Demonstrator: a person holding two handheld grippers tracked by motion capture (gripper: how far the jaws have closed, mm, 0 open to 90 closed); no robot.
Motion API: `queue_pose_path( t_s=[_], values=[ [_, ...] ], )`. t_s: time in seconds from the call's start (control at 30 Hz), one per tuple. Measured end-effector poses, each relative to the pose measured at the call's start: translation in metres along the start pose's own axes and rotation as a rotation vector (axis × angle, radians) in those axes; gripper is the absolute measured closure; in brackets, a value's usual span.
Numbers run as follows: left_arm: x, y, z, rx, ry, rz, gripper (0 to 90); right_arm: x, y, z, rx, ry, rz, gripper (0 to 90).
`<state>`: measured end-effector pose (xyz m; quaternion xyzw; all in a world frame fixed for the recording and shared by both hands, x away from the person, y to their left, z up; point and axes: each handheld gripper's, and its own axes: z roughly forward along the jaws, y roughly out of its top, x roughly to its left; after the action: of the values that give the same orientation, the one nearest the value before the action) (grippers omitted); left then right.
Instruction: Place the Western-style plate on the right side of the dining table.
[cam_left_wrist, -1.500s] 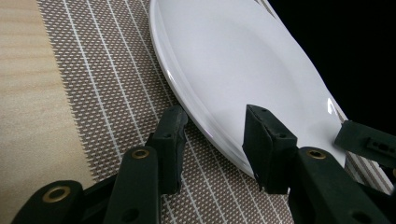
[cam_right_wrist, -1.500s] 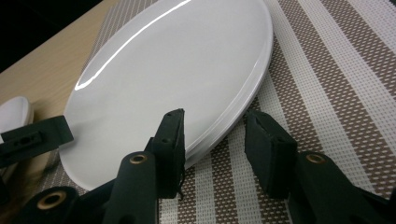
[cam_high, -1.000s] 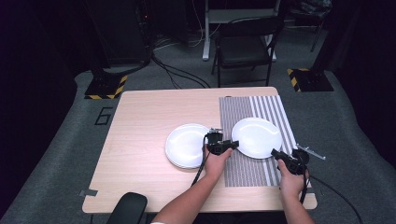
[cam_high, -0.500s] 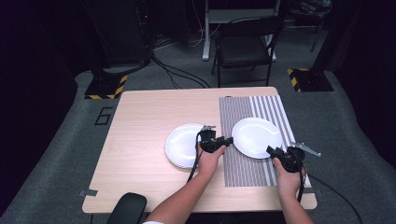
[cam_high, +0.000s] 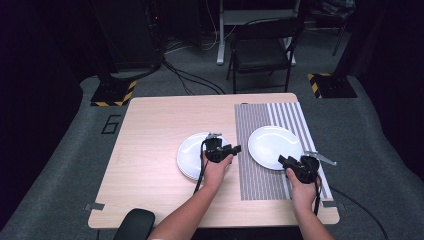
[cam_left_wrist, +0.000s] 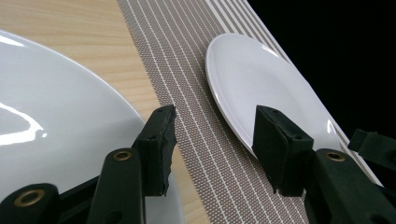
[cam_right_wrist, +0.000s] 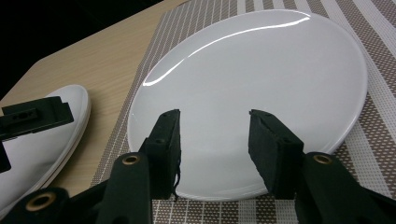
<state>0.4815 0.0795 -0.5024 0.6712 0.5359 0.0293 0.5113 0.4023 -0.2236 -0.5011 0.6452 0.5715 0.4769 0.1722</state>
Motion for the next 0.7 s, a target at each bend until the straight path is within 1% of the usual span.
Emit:
queue_pose_path(
  t_s=[0.03, 0.1, 0.13, 0.2, 0.23, 0.27, 0.4, 0.43, 0.47, 0.53, 0.7],
  values=[
    [0.000, 0.001, -0.001, -0.005, 0.002, -0.009, 48.7, 0.001, 0.000, 0.000, 0.000, 0.003, 0.002, 53.7],
    [0.003, 0.002, -0.005, -0.003, 0.004, -0.002, 48.7, 0.003, 0.000, 0.000, 0.000, 0.005, -0.006, 53.7],
    [0.004, 0.003, -0.006, -0.006, 0.006, -0.007, 48.6, 0.004, 0.000, -0.001, -0.003, 0.007, -0.007, 53.7],
    [0.006, 0.004, -0.010, -0.004, 0.010, 0.011, 48.6, 0.007, 0.001, -0.001, -0.004, 0.010, -0.018, 53.7],
    [0.007, 0.005, -0.012, -0.007, 0.013, 0.009, 48.5, 0.009, 0.001, -0.002, -0.005, 0.013, -0.021, 53.7],
    [0.008, 0.005, -0.014, -0.010, 0.012, 0.003, 48.4, 0.011, 0.001, -0.002, -0.006, 0.018, -0.032, 53.6],
    [0.013, 0.008, -0.024, -0.013, 0.027, 0.016, 48.2, 0.020, -0.001, 0.000, 0.008, 0.045, -0.060, 53.7],
    [0.016, 0.009, -0.026, -0.014, 0.025, 0.014, 48.1, 0.023, -0.002, 0.001, 0.014, 0.053, -0.067, 53.7],
    [0.018, 0.009, -0.028, -0.016, 0.033, 0.016, 48.1, 0.025, -0.004, 0.002, 0.018, 0.060, -0.071, 53.7],
    [0.023, 0.009, -0.032, -0.021, 0.040, 0.008, 48.0, 0.030, -0.005, 0.004, 0.029, 0.072, -0.098, 53.7],
    [0.035, 0.010, -0.041, -0.023, 0.056, -0.011, 47.7, 0.040, -0.009, 0.008, 0.050, 0.104, -0.124, 53.6]
  ],
)
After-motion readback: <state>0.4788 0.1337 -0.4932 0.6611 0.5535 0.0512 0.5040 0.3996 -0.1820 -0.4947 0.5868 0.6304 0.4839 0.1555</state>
